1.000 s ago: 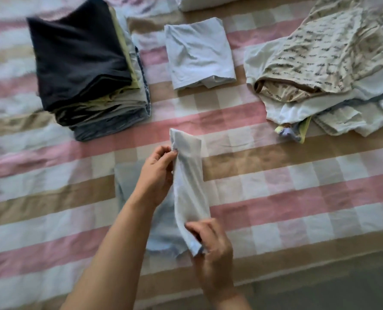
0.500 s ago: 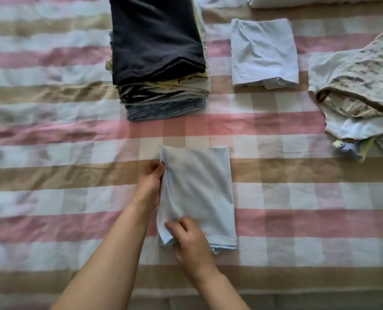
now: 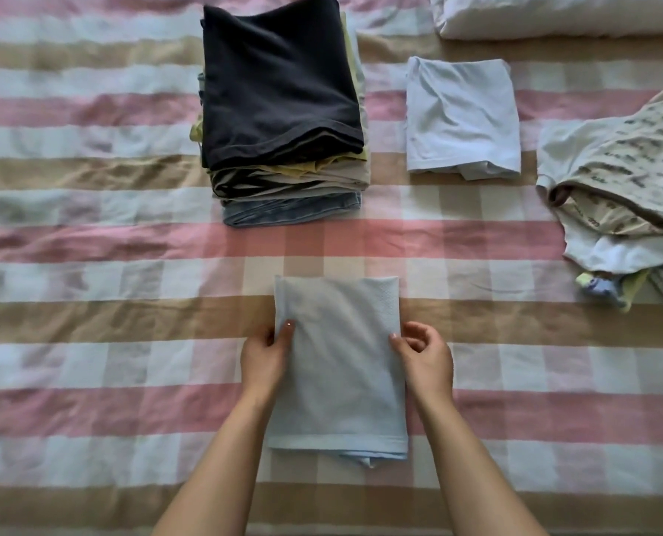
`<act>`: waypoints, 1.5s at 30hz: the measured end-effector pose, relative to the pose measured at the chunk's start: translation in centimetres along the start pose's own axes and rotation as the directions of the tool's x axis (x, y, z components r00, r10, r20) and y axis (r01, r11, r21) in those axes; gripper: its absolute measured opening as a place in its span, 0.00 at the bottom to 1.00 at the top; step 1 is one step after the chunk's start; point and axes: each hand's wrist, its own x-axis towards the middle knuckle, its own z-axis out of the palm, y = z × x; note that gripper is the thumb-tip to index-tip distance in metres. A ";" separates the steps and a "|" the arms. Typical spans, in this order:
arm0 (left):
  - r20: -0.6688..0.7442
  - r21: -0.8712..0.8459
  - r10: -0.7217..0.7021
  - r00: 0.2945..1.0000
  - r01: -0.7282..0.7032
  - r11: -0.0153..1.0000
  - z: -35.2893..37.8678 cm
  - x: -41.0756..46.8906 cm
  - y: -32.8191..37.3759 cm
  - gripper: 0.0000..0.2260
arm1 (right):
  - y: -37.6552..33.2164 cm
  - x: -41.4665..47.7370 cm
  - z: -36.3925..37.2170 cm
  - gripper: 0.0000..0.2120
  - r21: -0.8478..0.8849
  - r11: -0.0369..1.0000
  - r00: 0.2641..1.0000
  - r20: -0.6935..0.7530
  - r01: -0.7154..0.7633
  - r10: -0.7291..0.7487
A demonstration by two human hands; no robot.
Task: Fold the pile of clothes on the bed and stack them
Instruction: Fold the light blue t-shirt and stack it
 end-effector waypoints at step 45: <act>0.508 -0.159 0.153 0.847 -0.082 0.984 20.5 17.2 28.9 0.16 | -21.7 28.8 -11.8 0.20 0.206 0.959 0.966 0.131 0.196 -0.225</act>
